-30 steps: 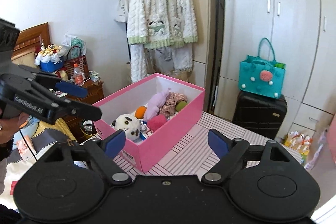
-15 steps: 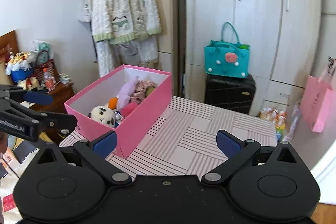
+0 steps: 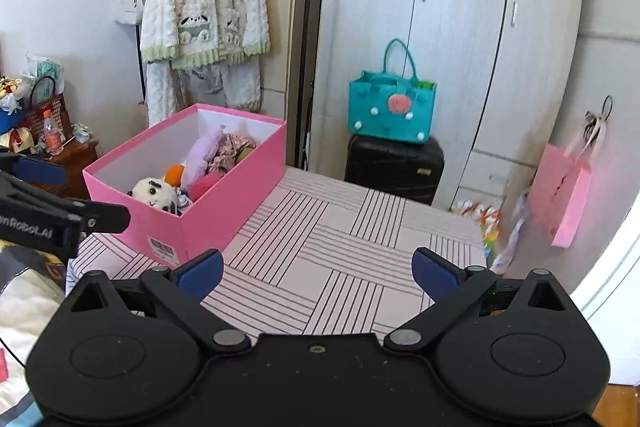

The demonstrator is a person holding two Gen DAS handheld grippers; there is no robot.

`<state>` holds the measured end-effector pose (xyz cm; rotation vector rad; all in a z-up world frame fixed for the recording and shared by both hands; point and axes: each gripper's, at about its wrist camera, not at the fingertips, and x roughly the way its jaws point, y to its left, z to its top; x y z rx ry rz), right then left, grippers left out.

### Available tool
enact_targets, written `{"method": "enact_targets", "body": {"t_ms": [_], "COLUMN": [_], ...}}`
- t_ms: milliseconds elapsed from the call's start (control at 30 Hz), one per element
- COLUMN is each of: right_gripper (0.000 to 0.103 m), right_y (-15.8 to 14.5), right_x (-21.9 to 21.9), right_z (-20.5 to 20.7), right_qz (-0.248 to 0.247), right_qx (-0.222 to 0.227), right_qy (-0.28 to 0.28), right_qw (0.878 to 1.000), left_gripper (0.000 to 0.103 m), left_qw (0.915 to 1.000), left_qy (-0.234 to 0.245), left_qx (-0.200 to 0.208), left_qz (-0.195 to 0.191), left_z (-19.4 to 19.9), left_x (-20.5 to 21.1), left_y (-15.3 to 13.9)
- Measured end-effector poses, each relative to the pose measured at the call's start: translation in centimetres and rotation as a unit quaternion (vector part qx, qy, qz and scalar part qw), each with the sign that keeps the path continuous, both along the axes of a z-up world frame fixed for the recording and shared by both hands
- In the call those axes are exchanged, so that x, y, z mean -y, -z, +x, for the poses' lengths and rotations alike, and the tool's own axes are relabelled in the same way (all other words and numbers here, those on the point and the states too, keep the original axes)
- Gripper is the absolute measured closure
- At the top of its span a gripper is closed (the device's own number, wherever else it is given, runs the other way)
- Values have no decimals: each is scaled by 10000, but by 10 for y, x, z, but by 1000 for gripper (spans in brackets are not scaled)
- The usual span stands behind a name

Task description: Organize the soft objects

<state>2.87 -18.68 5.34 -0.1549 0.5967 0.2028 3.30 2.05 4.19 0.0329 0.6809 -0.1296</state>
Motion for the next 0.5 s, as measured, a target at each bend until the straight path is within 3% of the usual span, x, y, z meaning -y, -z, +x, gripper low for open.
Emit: {"method": "enact_targets", "body": {"t_ms": [500], "right_gripper": [1], "right_y": [4], "right_x": [10], "right_z": [-19], "right_qz": [208], "right_qx": [136], "right_qy": [465], "right_qw": [9986], "left_gripper": [0], "left_qw": [9994], "left_qy": [-264], "left_qx": [237], "left_qz": [-60], "left_z": [-14], "left_x": [1], "left_y": [9]}}
